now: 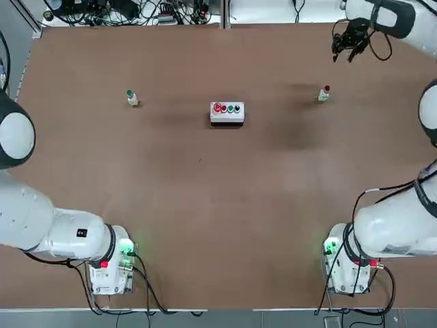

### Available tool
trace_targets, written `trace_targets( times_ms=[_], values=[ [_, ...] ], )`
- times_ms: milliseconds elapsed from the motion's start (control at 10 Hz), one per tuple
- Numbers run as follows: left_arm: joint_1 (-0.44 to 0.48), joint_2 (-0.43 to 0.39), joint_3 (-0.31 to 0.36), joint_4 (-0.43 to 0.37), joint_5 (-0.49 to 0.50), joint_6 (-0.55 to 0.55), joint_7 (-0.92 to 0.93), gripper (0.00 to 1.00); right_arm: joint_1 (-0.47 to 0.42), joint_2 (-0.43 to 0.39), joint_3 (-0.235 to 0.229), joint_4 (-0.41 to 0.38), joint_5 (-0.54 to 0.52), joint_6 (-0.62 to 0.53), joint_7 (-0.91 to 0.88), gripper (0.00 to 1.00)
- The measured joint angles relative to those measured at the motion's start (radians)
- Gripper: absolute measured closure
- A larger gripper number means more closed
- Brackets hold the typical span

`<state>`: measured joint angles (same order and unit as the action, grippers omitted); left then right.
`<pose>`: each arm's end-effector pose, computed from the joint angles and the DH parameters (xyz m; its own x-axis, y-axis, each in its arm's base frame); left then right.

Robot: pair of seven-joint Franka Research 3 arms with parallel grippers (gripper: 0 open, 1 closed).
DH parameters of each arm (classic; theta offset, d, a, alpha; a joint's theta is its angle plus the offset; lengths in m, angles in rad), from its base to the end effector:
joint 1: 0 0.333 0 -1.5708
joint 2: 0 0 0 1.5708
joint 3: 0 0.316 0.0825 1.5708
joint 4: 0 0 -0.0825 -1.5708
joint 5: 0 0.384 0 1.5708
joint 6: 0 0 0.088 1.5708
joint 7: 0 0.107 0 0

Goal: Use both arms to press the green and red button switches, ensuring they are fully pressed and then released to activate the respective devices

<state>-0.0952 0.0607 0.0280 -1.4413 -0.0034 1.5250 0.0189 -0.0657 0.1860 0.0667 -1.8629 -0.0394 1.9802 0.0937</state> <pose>0.5680 -0.0392 0.6472 0.9960 -0.0862 0.0230 -0.0863 -0.9963 0.0013 0.5989 -0.0036 0.4123 0.9948 -0.0772 -0.0659 -0.0755 -0.9967 0.0289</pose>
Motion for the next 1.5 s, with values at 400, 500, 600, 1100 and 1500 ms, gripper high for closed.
trace_targets(
  times_ms=[400, 500, 600, 1100, 1500],
  values=[
    [-0.003, 0.0, -0.004, 0.001, 0.0, 0.0, 0.0, 0.0, 0.01, -0.184, 0.0, 0.103, -0.001, -0.287, 0.0, 0.0],
    [-0.003, 0.0, -0.004, 0.001, 0.0, 0.0, 0.0, 0.0, 0.01, -0.214, 0.0, 0.131, -0.001, -0.32, 0.0, 0.0],
    [-0.003, 0.0, -0.004, 0.001, 0.0, 0.0, 0.0, 0.0, 0.01, -0.231, -0.002, 0.153, -0.001, -0.334, 0.0, 0.0],
    [-0.003, 0.0, -0.004, 0.001, 0.0, 0.0, 0.001, 0.0, 0.004, -0.25, -0.01, 0.274, -0.001, -0.375, 0.0, 0.0],
    [0.002, 0.0, -0.002, 0.001, 0.0, 0.0, 0.0, 0.0, 0.004, -0.261, -0.009, 0.342, 0.001, -0.463, 0.045, 0.0]
  ],
)
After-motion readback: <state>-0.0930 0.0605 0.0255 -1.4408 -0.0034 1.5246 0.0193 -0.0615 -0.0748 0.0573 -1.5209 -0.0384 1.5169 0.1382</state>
